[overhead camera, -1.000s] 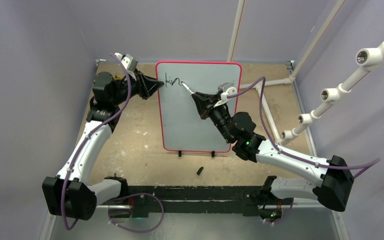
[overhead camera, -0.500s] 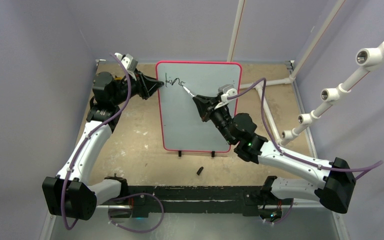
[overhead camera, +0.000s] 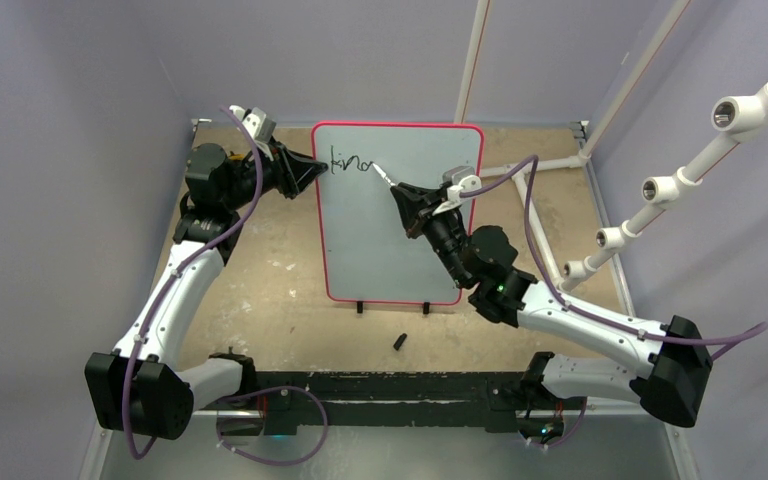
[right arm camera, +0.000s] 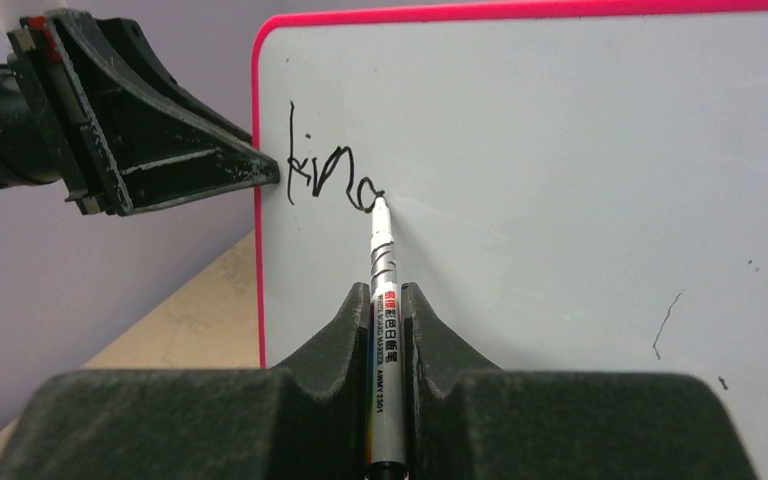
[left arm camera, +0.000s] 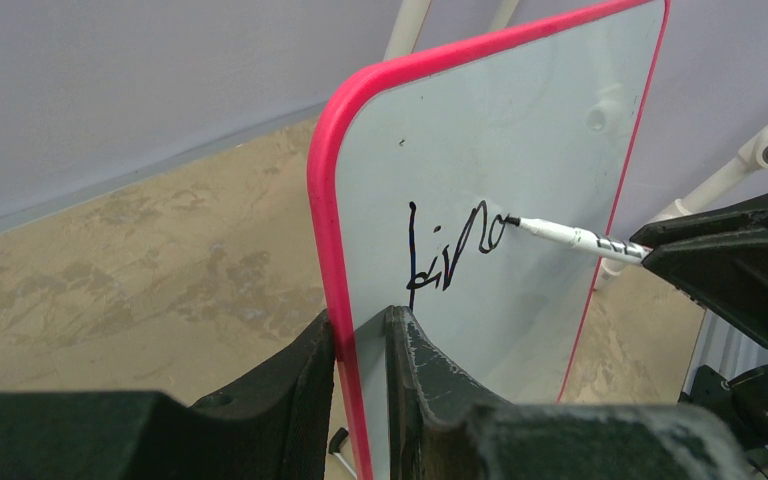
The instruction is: Write a sentence on the whiteboard
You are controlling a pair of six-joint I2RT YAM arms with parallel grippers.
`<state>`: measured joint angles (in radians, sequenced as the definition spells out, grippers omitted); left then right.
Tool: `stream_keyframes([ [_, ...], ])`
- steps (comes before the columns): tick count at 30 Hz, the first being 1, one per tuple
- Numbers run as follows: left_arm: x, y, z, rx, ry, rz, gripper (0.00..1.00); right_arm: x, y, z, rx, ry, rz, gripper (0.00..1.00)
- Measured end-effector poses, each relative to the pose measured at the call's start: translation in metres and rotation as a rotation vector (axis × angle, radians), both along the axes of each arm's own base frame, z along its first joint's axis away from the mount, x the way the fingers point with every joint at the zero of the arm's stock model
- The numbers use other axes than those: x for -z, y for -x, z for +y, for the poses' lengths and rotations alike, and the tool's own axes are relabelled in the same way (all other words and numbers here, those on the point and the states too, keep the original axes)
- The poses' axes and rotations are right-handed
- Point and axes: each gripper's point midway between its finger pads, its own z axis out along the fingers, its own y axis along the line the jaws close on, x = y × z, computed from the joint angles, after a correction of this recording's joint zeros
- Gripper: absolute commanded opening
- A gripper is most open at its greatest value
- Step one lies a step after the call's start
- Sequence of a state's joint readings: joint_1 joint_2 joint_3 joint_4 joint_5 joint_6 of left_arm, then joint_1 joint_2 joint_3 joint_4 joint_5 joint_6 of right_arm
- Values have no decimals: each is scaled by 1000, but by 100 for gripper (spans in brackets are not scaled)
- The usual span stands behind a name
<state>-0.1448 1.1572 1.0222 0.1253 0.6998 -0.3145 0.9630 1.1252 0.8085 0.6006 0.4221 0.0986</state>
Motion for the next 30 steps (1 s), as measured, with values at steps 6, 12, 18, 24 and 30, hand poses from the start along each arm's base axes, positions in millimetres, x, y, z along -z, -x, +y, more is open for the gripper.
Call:
stream_keyframes([
  [6, 0, 0, 0, 3, 0, -1, 0, -13, -3, -7, 40, -18, -27, 0],
  [12, 0, 0, 0, 3, 0, -1, 0, -16, -4, -8, 49, -16, -35, 0],
  [18, 0, 0, 0, 3, 0, -1, 0, -16, -4, -7, 43, -15, -35, 0],
  [24, 0, 0, 0, 3, 0, -1, 0, -7, -2, -4, 23, -13, -16, 0],
  [30, 0, 0, 0, 1, 0, -1, 0, 6, 2, 0, -9, -8, 10, 0],
])
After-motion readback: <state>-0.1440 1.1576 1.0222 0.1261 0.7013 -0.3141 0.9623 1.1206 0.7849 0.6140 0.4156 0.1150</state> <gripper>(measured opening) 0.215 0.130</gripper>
